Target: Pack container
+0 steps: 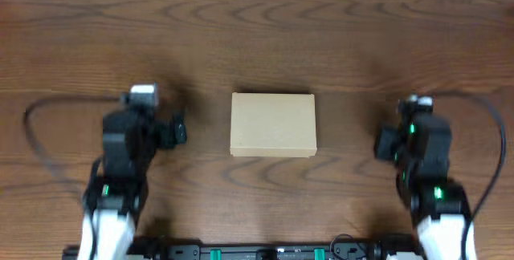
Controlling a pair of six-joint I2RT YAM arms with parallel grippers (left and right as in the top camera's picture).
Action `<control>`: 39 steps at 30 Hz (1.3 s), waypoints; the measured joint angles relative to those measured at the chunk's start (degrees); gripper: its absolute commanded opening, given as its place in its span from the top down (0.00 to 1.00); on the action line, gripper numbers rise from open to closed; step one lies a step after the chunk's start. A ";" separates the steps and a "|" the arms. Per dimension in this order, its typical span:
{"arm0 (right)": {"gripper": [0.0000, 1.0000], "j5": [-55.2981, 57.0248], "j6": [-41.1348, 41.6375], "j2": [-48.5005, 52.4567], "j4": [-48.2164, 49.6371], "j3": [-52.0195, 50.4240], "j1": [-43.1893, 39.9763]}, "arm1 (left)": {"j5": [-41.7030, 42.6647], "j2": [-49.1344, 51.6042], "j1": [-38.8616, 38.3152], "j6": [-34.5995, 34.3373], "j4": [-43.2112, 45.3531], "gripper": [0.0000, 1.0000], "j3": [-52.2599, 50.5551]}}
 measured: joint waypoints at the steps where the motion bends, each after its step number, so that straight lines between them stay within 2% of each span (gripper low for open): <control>1: 0.39 -0.81 -0.07 -3.52 -1.38 -1.86 0.00 | -0.17 -5.31 0.00 -0.94 -0.52 0.05 -1.75; 4: 0.35 -1.92 -0.17 -12.76 -3.48 -4.74 0.00 | -1.97 -17.86 0.00 -2.01 -5.09 0.04 -4.37; 5: 0.23 -1.86 -0.17 -14.29 -3.48 -4.87 0.00 | -2.36 -20.55 0.00 -2.10 -6.34 0.05 -4.85; 6: 0.01 -1.68 -0.31 -15.41 -3.39 -4.90 0.00 | -2.89 -22.88 0.00 -2.03 -7.45 0.05 -5.18; 10: 0.01 -1.42 -0.39 -16.35 -3.82 -4.90 0.00 | -3.63 -28.04 0.00 -1.90 -10.71 0.05 -5.53; 19: 0.01 -0.59 -0.39 -14.84 -4.74 -4.96 0.00 | -4.02 -28.50 0.00 -1.90 -16.26 0.04 -5.64; 34: 0.01 -0.59 -0.39 -14.84 -4.79 -5.14 0.00 | -4.42 -28.50 0.00 -1.90 -37.92 0.05 -5.73; 39: 0.01 -0.57 -0.39 -14.82 -4.79 -5.14 0.00 | -4.42 -28.50 0.00 -1.90 -42.29 0.05 -5.73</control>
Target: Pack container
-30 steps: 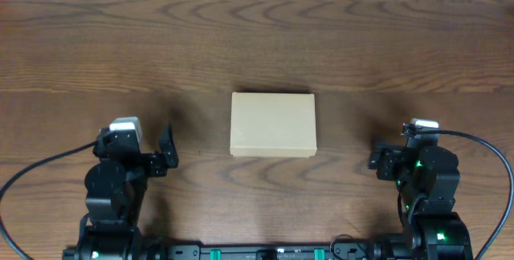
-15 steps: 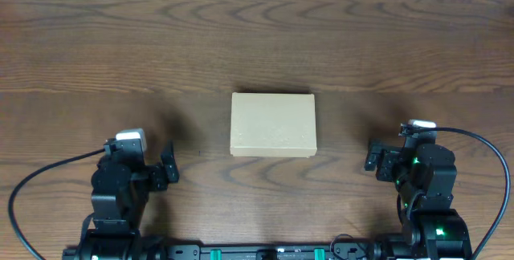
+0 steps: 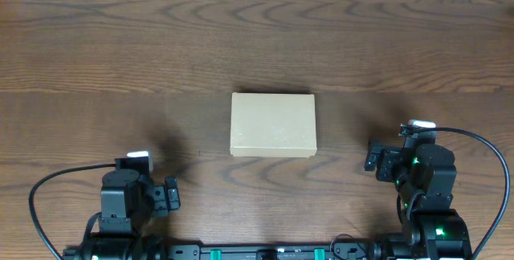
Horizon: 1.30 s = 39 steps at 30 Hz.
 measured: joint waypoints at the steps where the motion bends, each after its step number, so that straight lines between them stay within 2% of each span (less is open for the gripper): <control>1: 0.01 -0.02 0.00 -0.02 0.00 0.00 0.00 | 0.00 0.00 0.00 0.00 -0.59 0.05 0.00; 7: 0.01 1.01 0.02 -0.02 1.05 -0.07 0.00 | 0.00 0.00 0.00 0.00 -1.99 0.05 0.00; 11: 0.01 1.51 0.04 -1.77 8.61 -0.33 0.61 | 0.00 0.00 0.00 0.00 -2.27 0.05 0.00; 15: 0.01 1.44 0.02 -8.09 18.62 -2.23 2.84 | 0.00 0.00 0.00 0.00 -2.27 0.05 0.00; 22: 0.01 1.46 -0.57 -19.52 31.28 -14.05 5.75 | -0.02 0.00 0.00 0.00 -2.27 0.05 0.00; 39: 0.01 1.49 -2.01 -28.81 35.21 -25.86 6.99 | 0.00 0.00 0.00 0.00 -2.29 0.05 -0.02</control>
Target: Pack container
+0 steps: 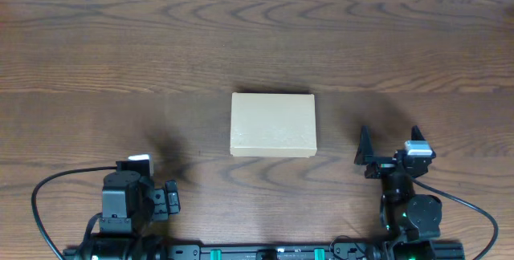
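A shut tan cardboard box (273, 123) lies flat in the middle of the wooden table (257, 43); its contents are hidden. My left gripper (171, 198) sits low at the front left, well clear of the box, fingers together with nothing between them. At the front right, my right gripper (365, 154) is tipped upward, a short way from the box's right front corner. Its fingers show only as a dark spike, so their gap is not readable.
Black cables loop from each arm, the left cable (48, 192) and the right cable (482, 212). The arm bases and a black rail (257, 252) line the table's front edge. Bare wood surrounds the box on all sides.
The right arm has drawn back toward the front edge and its gripper now tilts upward. The left arm has barely shifted. The box has not moved.
Both arms first stood level with the box, one on each side, grippers pointing inward at it. Then both were pulled back toward the front edge, the left one furthest. Now the right arm is folded back too, and the box stays shut in place.
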Controlling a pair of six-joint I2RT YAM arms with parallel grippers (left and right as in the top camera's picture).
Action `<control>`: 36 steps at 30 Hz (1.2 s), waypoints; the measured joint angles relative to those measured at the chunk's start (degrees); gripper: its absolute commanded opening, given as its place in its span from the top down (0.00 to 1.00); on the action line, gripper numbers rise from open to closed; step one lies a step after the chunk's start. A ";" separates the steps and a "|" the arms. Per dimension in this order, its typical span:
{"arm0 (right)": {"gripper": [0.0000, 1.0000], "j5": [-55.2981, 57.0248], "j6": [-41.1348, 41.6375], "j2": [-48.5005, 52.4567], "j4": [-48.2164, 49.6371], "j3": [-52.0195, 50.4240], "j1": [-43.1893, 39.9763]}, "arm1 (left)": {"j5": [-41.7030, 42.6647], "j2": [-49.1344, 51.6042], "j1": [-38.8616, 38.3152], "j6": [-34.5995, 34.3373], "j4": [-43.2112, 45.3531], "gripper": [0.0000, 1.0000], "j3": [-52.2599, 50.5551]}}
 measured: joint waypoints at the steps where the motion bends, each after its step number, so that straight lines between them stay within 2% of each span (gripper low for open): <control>1: 0.01 -0.02 -0.09 -0.35 -0.04 -0.26 0.00 | 0.00 0.00 0.00 0.00 0.00 0.05 0.00; 13: 0.01 -4.20 -5.05 -2.25 -3.48 -1.95 -0.31 | 0.00 0.00 0.00 0.00 0.02 0.05 0.02; 36: 0.01 -4.79 -5.07 -2.25 -3.58 -1.95 -0.50 | 0.00 0.00 0.00 0.00 0.02 0.05 0.00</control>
